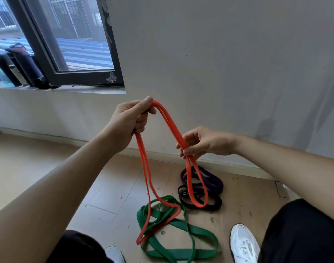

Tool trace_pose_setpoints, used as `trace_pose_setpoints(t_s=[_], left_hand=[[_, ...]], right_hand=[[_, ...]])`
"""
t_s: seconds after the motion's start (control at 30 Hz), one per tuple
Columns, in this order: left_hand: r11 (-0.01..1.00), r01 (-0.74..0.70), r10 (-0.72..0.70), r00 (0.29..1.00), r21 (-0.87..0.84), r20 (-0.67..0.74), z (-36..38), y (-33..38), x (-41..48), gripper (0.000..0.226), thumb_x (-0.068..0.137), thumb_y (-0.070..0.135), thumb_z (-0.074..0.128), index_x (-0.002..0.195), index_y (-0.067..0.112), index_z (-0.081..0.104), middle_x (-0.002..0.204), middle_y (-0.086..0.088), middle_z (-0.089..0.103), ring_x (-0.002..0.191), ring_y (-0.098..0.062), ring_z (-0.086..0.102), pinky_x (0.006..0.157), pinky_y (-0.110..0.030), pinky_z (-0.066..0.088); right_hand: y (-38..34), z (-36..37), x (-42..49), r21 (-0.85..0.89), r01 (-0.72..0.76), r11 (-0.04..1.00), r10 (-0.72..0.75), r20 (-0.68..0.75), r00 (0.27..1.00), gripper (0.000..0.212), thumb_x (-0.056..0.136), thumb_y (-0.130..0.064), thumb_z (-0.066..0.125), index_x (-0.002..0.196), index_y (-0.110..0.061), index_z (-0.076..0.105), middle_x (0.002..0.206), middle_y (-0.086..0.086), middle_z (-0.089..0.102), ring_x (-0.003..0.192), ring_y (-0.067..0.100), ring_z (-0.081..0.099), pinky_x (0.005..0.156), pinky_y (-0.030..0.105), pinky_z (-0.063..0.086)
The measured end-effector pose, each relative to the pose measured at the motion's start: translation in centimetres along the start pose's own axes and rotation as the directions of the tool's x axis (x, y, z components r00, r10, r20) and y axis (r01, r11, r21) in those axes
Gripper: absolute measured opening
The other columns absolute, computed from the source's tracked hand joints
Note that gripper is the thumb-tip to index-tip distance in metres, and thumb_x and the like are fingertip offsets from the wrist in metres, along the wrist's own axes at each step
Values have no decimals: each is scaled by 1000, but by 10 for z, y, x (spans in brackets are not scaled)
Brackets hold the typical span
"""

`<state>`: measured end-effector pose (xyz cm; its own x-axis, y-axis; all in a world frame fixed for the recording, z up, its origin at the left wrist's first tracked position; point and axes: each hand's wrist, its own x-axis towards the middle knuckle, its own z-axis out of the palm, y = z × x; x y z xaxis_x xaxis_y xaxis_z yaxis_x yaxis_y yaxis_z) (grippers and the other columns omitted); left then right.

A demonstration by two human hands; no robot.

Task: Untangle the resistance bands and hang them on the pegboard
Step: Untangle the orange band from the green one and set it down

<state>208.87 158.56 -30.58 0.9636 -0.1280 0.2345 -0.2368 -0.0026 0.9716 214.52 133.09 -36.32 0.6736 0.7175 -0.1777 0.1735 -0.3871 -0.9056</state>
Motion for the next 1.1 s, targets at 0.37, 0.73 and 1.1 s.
trace_pose_setpoints(t_s=[0.37, 0.73, 1.1], left_hand=[[999, 12, -5, 985, 39, -173, -17, -6, -1, 34, 101, 39, 56, 82, 13, 67, 57, 4, 38, 53, -10, 35, 54, -22, 33], [999, -42, 44, 981, 13, -188, -16, -2, -2, 33, 102, 37, 54, 85, 12, 67, 59, 3, 39, 54, -10, 35, 54, -21, 33], [1000, -13, 10, 960, -9, -279, -44, -8, -4, 33, 104, 39, 53, 84, 16, 66, 57, 7, 40, 53, -8, 34, 52, -19, 33]], right_hand=[[20, -12, 4, -25, -38, 999, 37, -33, 999, 26, 88, 1, 73, 114, 3, 65, 108, 23, 71, 92, 30, 72, 89, 45, 60], [35, -2, 15, -69, -102, 992, 86, -205, 975, 16, 87, -2, 76, 102, -1, 70, 88, 13, 76, 83, 26, 76, 72, 32, 61], [22, -34, -3, 558, -38, 829, 144, -147, 979, 22, 102, -24, 53, 112, -12, 69, 81, -2, 65, 74, 11, 62, 74, 30, 51]])
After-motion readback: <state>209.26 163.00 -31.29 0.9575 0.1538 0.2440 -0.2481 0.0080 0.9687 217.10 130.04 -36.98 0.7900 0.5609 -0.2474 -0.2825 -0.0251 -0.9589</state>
